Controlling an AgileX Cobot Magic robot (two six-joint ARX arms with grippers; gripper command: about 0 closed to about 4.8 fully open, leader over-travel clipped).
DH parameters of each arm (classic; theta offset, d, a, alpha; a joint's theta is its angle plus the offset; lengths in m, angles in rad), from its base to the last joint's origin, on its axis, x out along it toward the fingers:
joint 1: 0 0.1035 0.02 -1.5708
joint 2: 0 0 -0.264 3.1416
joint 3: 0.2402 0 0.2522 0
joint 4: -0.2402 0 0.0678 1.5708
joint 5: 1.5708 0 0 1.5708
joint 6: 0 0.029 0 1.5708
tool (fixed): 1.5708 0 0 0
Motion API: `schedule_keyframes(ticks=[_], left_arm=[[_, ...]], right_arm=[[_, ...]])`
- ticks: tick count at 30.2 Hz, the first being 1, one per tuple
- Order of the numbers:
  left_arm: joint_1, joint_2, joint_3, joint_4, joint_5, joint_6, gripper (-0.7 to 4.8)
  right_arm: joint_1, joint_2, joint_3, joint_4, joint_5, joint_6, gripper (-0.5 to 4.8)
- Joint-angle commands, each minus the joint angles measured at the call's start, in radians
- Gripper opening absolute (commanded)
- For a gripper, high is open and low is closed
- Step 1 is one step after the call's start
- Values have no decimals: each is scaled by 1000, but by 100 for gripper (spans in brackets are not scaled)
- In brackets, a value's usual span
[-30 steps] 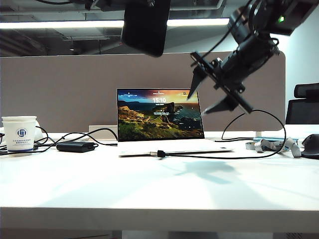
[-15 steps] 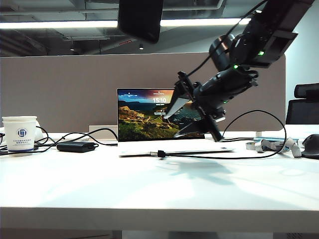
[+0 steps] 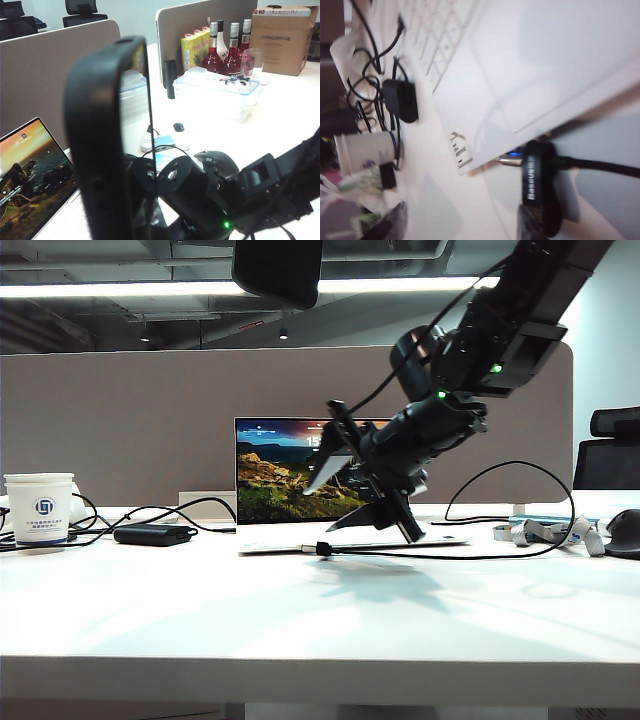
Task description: Pick up the black phone, pick up the charger plug, insert the charger plug into the phone's charging port, and finally place the connected phone back on the desk.
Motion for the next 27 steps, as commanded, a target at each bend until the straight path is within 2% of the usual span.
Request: schedule_keyframes(ticks=[1,3,7,10,17,23,27], left_arm=[[-1,-15,6,37,3,3,-6],[-1,-18,6,37,3,3,-6],[-1,-21,6,37,3,3,-6],[-1,-21,6,37,4,3,-6],[-1,-21,6,37,3,3,-6],[-1,-21,6,37,3,3,-6],[-1,-21,6,37,3,3,-6]], right_arm=[[14,-4,3,22,34,-205,274],[23,-5,3,12,50,-282,270],[26,-4,3,-5,69,-322,260],[27,-5,4,-11,85,-395,261],[28,-5,27,-51,90,-420,262],[71,-5,76,-156,187,-574,262],[91,-5,97,-187,245,-583,262]])
